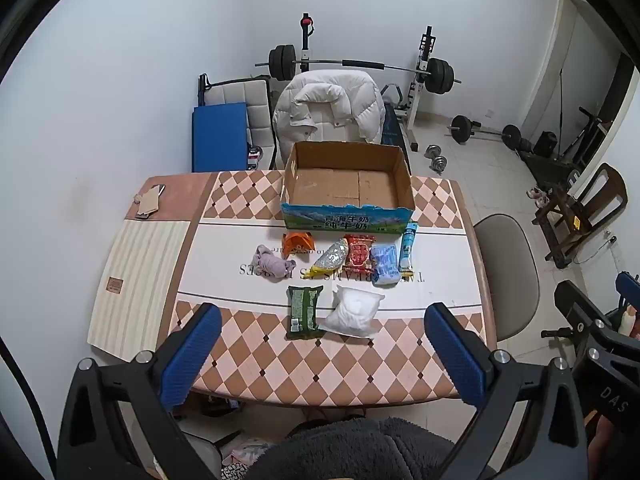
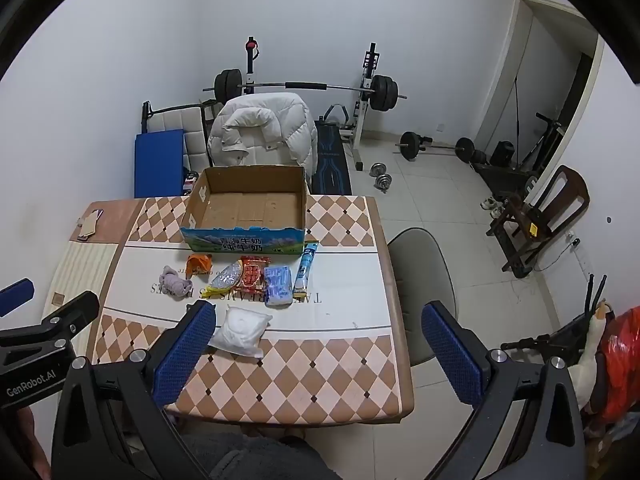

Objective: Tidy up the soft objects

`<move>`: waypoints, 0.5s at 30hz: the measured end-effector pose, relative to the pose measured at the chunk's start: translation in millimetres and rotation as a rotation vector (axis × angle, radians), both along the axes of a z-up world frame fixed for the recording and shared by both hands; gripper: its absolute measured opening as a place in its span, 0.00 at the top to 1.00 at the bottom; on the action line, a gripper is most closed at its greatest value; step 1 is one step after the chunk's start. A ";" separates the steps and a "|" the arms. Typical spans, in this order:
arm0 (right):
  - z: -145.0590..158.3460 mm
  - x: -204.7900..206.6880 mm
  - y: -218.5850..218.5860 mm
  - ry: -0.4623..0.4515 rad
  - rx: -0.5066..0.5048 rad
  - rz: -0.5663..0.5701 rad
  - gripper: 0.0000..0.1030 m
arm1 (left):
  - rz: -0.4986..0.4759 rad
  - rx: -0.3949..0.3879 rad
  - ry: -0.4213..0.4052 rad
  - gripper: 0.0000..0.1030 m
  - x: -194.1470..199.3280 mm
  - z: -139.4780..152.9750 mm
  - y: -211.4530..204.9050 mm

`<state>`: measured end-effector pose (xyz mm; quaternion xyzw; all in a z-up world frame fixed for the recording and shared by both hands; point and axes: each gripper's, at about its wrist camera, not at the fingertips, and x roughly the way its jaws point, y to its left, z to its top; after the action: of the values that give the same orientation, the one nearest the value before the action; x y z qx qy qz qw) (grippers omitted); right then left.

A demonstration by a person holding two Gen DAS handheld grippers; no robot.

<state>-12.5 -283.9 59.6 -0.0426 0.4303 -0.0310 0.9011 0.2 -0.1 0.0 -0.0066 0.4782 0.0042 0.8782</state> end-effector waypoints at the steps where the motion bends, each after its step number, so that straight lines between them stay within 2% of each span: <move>1: 0.0 0.0 0.4 -0.001 -0.006 -0.002 0.00 | 0.000 -0.001 -0.002 0.00 -0.1 0.0 0.0; 8: 0.2 -3.4 3.7 -0.004 -0.017 -0.001 0.00 | 0.009 0.000 -0.012 0.00 -1.7 2.8 -3.3; 15: -3.2 -1.2 3.9 -0.001 -0.029 -0.002 0.00 | 0.007 -0.024 0.001 0.00 -11.5 -10.8 1.9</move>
<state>-13.7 -280.0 56.4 -0.0553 0.4294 -0.0381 0.9006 -11.3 1.8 -10.8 -0.0188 0.4788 0.0017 0.8777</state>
